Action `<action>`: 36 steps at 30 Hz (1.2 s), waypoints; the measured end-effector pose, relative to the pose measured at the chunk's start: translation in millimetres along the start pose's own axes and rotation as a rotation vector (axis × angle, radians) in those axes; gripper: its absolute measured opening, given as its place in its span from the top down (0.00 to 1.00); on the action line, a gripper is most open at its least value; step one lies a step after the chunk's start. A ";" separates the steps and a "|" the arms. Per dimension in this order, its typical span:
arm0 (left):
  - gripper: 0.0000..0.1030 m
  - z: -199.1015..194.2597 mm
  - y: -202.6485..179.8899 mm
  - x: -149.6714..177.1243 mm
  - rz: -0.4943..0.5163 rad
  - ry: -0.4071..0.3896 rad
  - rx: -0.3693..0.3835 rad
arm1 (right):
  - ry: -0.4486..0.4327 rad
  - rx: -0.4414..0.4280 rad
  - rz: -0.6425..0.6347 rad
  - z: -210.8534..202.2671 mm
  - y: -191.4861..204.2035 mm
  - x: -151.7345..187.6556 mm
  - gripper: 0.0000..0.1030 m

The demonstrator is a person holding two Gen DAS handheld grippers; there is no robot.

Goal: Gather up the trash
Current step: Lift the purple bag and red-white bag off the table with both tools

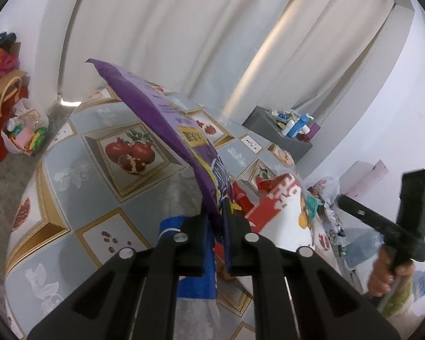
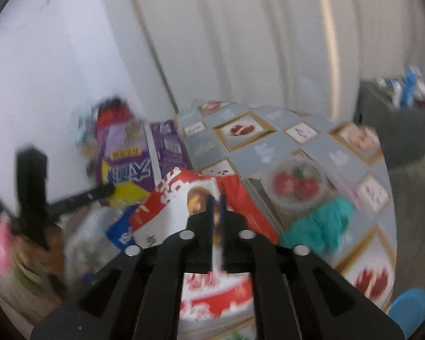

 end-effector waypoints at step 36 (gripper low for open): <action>0.96 -21.5 -31.1 13.4 0.145 -0.013 -0.070 | -0.054 -0.394 0.465 17.3 -5.4 60.2 1.00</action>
Point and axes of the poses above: each gripper's, at about its wrist camera, not at the fingertips, and z roughly the way its jaws point, y to its left, x to its underside, the point moved 10 cm from there along z, roughly the way its jaws point, and after that the axes turned 1 degree about y, right-handed, at the moved point
